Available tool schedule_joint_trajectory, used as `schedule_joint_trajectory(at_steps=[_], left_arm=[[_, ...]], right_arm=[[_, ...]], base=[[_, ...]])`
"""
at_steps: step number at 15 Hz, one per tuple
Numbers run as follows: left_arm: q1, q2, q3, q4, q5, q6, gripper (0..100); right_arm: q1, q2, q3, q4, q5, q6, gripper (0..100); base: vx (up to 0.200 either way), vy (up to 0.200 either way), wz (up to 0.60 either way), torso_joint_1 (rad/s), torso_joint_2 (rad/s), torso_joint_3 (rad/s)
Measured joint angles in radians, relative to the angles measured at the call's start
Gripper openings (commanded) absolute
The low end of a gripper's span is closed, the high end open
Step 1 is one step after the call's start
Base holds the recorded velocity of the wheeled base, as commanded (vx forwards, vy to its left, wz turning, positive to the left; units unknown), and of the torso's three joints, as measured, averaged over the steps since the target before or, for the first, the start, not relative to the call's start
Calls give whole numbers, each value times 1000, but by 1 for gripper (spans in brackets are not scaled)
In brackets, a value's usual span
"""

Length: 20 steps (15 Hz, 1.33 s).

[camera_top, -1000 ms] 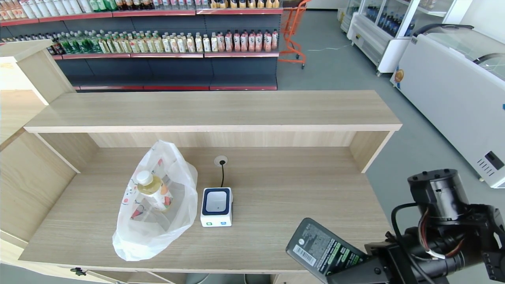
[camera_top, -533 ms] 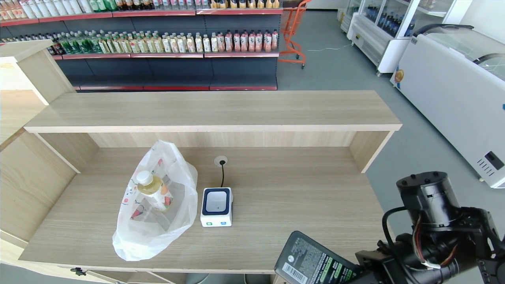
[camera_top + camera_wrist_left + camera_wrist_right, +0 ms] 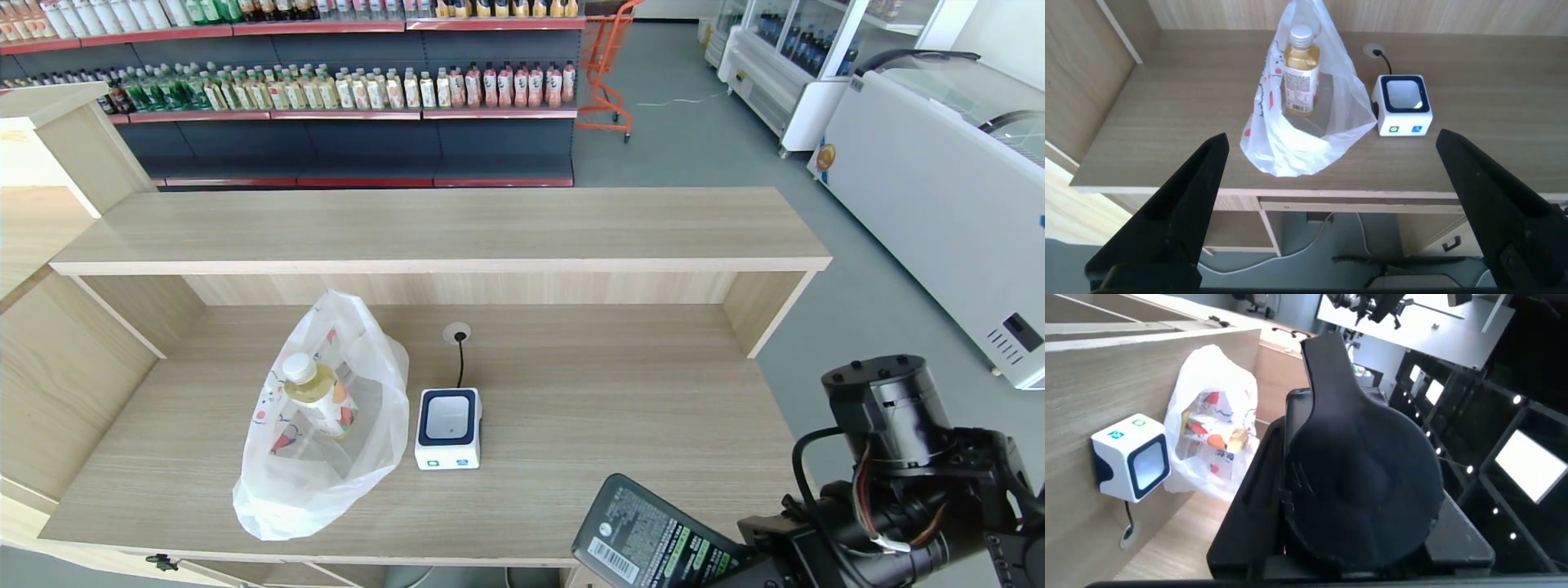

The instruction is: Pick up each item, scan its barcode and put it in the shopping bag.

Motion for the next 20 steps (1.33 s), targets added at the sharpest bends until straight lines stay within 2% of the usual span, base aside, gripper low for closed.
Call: schedule_joint_trajectory(at_steps=[11,12,14,15,16,17,19,20], left_arm=[[0,0,0,0,0,0,100],[0,0,0,0,0,0,100],[0,0,0,0,0,0,100],[0,0,0,0,0,0,100],[0,0,0,0,1,0,100],[0,0,0,0,0,0,100],[0,0,0,0,0,0,100],[0,0,0,0,1,0,100]], right_arm=[[-6,13,0,2,5,1,0],[-5,11,0,9,5,41,0],[-6,-13,-1,4,-1,335,0],[-22,-42,-4,-26,-19,513,0],[-63,-76,-1,-51,-40,632,0],[-137,-111,12,-61,-53,747,0],[-313,-176,42,-16,-68,1096,0],[-368,-202,41,3,-71,1295,0]], base=[[0,0,0,0,0,0],[0,0,0,0,0,0],[0,0,0,0,0,0],[0,0,0,0,0,0],[0,0,0,0,0,0],[0,0,0,0,0,0],[0,0,0,0,0,0],[0,0,0,0,0,0]])
